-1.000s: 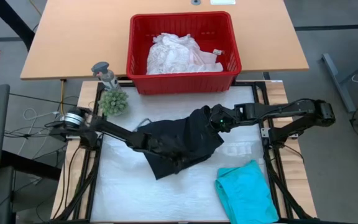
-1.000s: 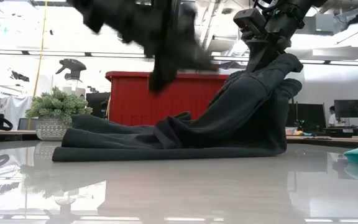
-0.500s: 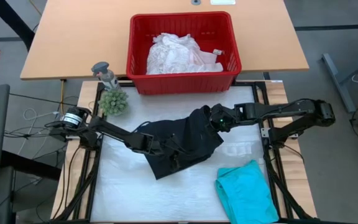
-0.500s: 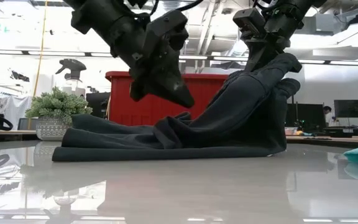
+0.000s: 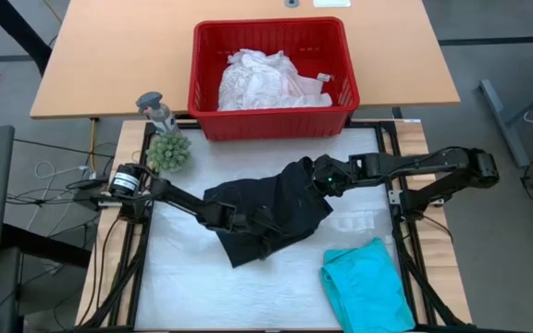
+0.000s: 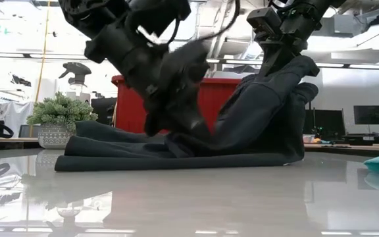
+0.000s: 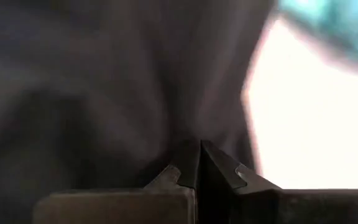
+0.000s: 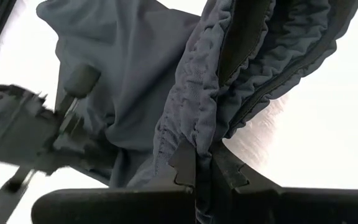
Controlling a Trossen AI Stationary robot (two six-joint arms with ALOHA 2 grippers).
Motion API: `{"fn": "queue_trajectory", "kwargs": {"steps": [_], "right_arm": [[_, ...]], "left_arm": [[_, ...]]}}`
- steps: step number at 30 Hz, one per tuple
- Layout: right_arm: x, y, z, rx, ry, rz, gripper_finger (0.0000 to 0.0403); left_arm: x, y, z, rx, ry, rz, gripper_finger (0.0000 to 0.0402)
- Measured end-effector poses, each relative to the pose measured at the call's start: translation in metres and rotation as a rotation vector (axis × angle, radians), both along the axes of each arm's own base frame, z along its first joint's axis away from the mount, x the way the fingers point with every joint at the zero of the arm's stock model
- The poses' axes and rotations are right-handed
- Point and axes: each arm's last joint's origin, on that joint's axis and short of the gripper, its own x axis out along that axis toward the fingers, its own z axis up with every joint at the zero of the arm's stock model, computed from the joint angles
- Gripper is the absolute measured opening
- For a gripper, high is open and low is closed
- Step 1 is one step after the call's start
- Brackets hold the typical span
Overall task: Fold Laundry from Bin
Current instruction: Fold the black shorts
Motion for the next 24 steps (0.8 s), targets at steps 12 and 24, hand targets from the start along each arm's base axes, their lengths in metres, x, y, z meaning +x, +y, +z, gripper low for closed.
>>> {"fn": "queue_trajectory", "kwargs": {"steps": [12,24], "right_arm": [[0.0,0.0,0.0,-0.014,0.0,0.022,0.0038],[0.001,-0.002,0.001,-0.018,-0.013,0.022,0.0038]], "left_arm": [[0.014,-0.008,0.04,0.073,-0.023,-0.075,0.0],[-0.019,-0.01,0.055,0.207,0.125,-0.115,0.0]]}}
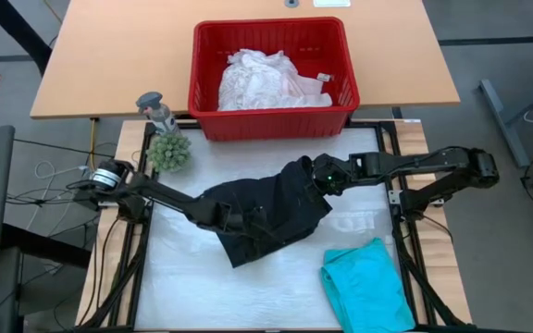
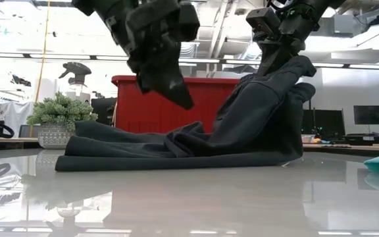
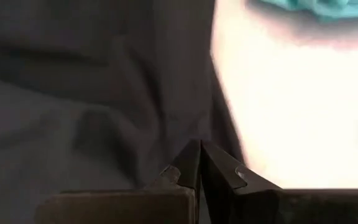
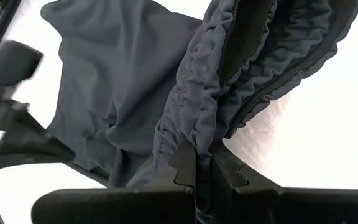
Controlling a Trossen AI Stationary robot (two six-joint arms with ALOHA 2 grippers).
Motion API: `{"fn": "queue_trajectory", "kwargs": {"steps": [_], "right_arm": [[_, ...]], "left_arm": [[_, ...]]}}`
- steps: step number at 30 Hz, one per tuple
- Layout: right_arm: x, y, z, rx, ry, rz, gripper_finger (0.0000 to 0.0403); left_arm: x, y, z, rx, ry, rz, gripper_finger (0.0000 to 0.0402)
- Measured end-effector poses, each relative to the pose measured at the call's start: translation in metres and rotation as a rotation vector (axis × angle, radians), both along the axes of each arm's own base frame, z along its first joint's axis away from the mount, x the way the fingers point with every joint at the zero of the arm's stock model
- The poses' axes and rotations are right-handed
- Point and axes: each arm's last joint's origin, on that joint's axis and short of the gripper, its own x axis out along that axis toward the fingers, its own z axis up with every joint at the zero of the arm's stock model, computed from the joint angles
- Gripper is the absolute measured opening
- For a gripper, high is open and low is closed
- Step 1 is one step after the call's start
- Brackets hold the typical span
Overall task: Fold Laundry from Bin
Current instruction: Fold the black shorts
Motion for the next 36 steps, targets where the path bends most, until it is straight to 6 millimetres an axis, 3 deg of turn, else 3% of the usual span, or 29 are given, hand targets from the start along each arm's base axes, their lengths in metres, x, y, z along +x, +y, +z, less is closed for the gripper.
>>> {"fn": "queue_trajectory", "kwargs": {"steps": [18,26,36], "right_arm": [[0.002,0.0,0.002,-0.017,-0.024,0.022,0.0038],[0.003,-0.002,0.002,-0.027,-0.028,0.031,0.0038],[0.003,-0.003,0.002,-0.033,-0.025,0.065,0.0038]], "left_arm": [[0.011,0.028,-0.01,-0.079,-0.074,-0.051,0.0],[0.036,0.026,-0.03,-0.108,-0.052,-0.104,0.0],[0.072,0.036,-0.03,-0.116,-0.076,-0.128,0.0]]}}
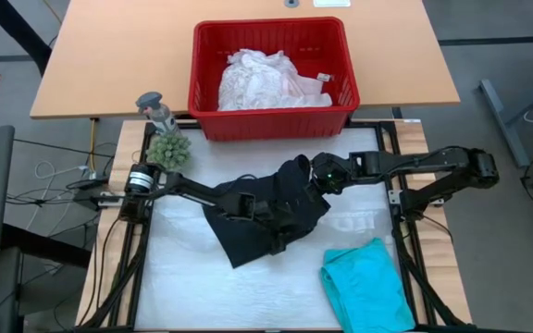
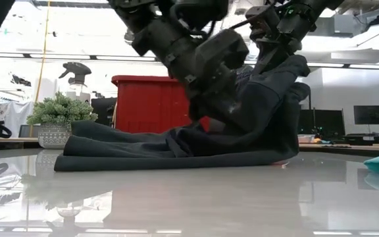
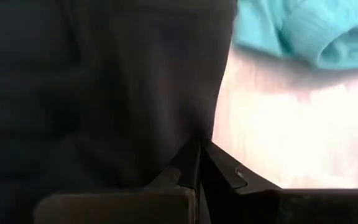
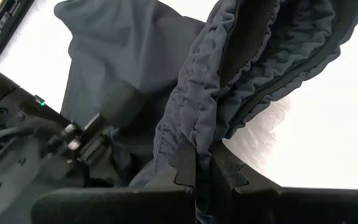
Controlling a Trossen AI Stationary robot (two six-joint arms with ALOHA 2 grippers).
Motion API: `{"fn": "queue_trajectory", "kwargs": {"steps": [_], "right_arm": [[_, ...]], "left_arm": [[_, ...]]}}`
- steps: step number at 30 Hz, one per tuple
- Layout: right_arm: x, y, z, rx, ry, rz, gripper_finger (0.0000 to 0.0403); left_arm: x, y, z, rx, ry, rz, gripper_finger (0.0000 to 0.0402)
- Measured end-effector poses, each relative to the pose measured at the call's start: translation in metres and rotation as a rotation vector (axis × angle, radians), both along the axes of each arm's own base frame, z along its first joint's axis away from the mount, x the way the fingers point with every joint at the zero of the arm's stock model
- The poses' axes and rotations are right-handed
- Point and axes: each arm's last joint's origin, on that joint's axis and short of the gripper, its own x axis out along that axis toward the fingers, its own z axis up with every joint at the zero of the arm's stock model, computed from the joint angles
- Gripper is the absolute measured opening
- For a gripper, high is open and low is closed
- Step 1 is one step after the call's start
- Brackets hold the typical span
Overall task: Fold Laundry from Bin
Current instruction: Fold the black shorts
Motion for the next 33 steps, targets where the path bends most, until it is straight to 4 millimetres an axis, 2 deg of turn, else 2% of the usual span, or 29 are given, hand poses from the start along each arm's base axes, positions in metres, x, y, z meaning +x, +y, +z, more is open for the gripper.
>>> {"fn": "queue_trajectory", "kwargs": {"steps": [3,8,11,13,15,20,29,33], "right_arm": [[0.0,0.0,0.0,-0.009,0.004,0.011,0.0038],[-0.001,-0.002,0.0,-0.022,0.009,0.023,0.0038],[-0.001,-0.002,0.0,-0.024,0.01,0.026,0.0038],[-0.001,-0.001,0.0,-0.024,0.012,0.027,0.0038],[-0.001,-0.002,0.0,-0.025,0.011,0.028,0.0038],[-0.001,-0.002,0.0,-0.025,0.012,0.028,0.0038],[-0.001,-0.002,0.0,-0.028,0.01,0.032,0.0038],[0.0,-0.002,0.0,-0.029,0.01,0.033,0.0038]], "left_arm": [[-0.001,0.002,0.011,0.053,0.03,-0.004,0.0],[-0.016,0.002,0.071,0.143,-0.11,-0.044,0.0],[-0.03,0.004,0.085,0.181,-0.063,-0.018,0.0],[-0.042,0.006,0.076,0.237,0.087,-0.001,0.0],[-0.046,0.007,0.065,0.272,0.157,-0.033,0.0],[-0.043,-0.004,0.045,0.245,0.117,-0.078,0.0],[-0.034,-0.009,-0.003,0.218,0.217,-0.112,0.0],[-0.029,-0.005,-0.009,0.209,0.2,-0.097,0.0]]}}
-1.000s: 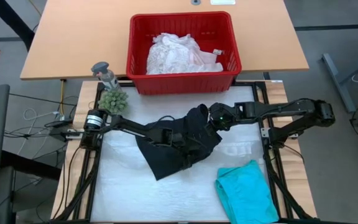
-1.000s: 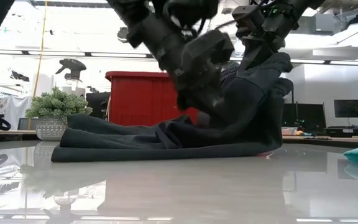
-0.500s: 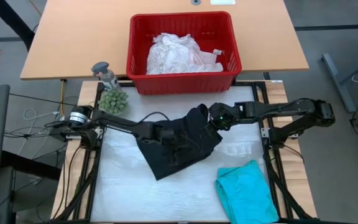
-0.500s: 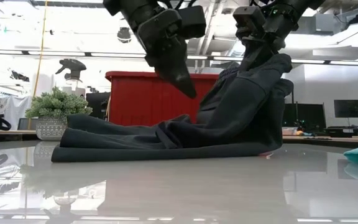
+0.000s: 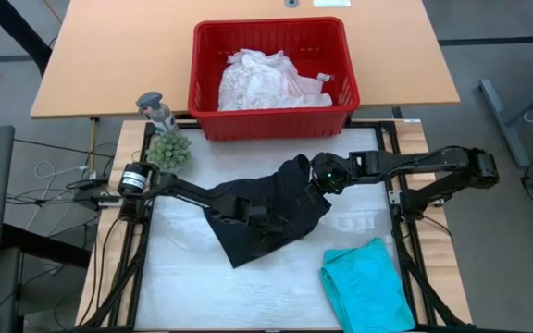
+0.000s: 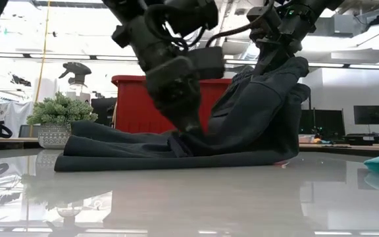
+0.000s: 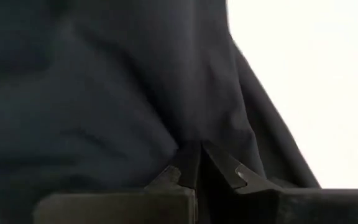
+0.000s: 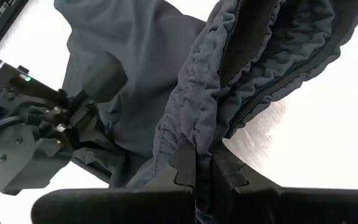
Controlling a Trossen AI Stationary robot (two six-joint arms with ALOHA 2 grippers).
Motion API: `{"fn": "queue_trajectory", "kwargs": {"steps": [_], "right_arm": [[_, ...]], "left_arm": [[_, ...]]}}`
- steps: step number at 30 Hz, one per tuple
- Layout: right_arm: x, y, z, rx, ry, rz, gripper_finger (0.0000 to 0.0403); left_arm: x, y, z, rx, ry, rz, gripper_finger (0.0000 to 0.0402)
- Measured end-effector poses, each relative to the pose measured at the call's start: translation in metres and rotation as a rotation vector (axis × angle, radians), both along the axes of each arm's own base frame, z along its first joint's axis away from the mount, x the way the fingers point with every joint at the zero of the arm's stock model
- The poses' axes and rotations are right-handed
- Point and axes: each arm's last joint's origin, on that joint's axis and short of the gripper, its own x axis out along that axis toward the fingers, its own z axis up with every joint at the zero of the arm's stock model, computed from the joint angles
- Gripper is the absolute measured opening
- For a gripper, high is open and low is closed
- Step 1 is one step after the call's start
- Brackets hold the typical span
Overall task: Fold Laundry from Bin
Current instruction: Fold the black shorts
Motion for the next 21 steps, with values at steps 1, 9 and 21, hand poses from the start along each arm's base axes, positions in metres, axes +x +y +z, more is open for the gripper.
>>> {"fn": "queue_trajectory", "kwargs": {"steps": [1,9,21], "right_arm": [[0.0,0.0,0.0,0.0,0.0,0.0,0.0038],[0.0,0.0,0.0,-0.005,-0.002,0.007,0.0038],[0.0,0.0,0.0,-0.019,0.002,0.03,0.0038]], "left_arm": [[0.001,0.001,0.0,-0.003,-0.008,0.0,0.0],[0.017,0.008,-0.001,-0.042,-0.153,0.044,0.0],[0.05,0.02,0.023,-0.062,-0.388,0.02,0.0]]}}
